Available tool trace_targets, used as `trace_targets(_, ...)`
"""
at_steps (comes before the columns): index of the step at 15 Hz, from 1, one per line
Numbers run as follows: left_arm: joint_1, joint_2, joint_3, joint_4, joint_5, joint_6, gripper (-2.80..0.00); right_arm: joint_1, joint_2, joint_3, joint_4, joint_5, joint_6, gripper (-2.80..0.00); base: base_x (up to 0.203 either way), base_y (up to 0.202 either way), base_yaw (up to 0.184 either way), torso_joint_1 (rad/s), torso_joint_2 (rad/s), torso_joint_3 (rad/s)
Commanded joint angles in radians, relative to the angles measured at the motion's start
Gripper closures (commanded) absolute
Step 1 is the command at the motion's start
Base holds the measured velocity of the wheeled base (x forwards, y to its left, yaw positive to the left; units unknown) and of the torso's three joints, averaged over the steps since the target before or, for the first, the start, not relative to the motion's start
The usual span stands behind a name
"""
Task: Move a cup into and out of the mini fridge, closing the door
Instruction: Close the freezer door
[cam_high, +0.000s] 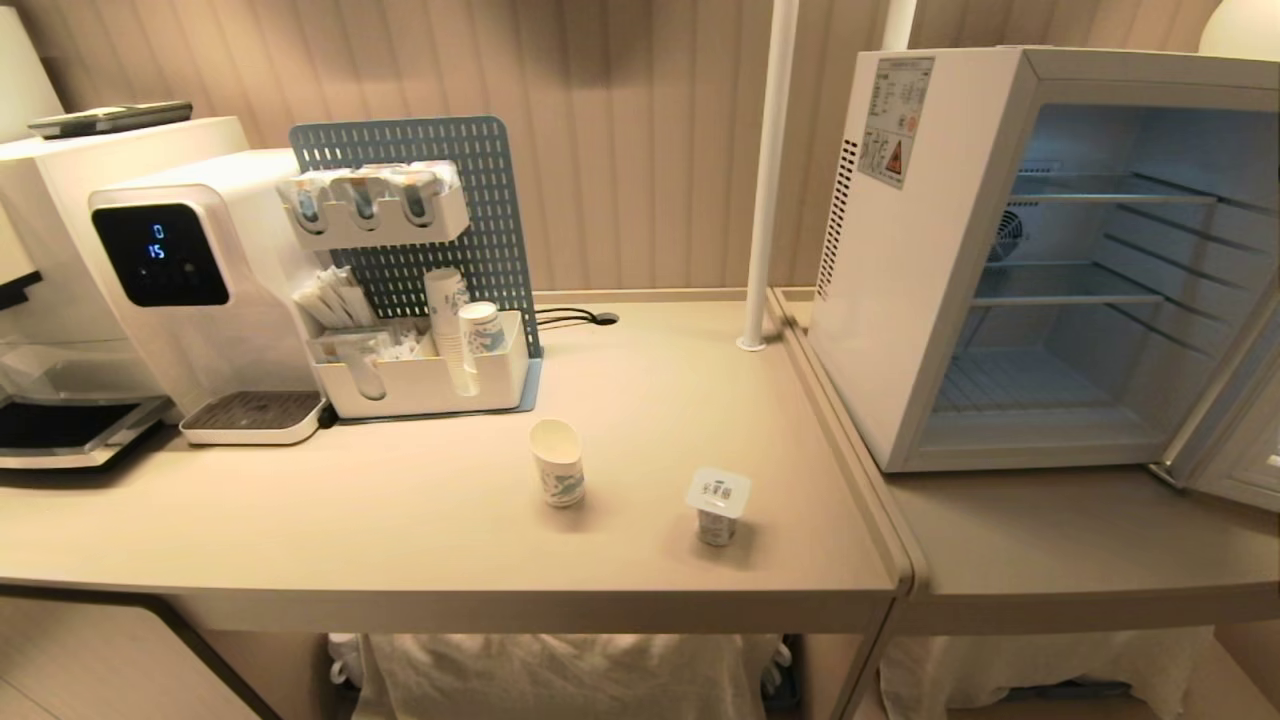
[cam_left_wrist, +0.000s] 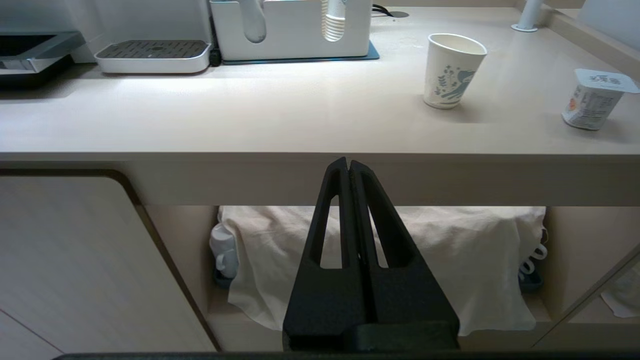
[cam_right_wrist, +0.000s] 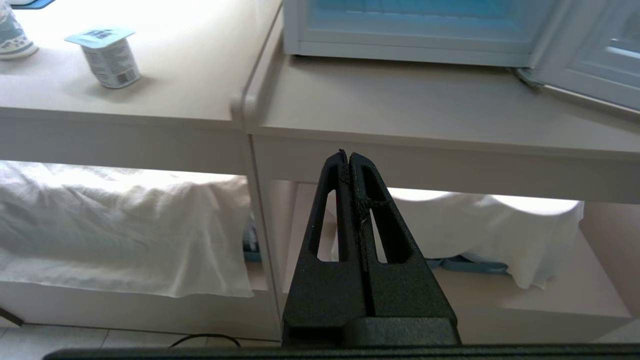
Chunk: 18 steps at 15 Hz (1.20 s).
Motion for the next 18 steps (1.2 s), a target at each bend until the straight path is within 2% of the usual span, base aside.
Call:
trace_targets(1,0.0,0.001,0.0,0.0,0.0,-0.001,0.0,0.0,-0.001,0.0,0.0,0.001,-0.001,0.0,0.0,-0.191,-0.002,0.002,0.0,0.004)
trace_targets(18,0.0,0.001,-0.001,0.004,0.0,0.001,0.0,0.0,-0.002,-0.001,0.0,0.001,-0.001,0.0,0.0,-0.194,-0.001,0.002,0.0,0.003)
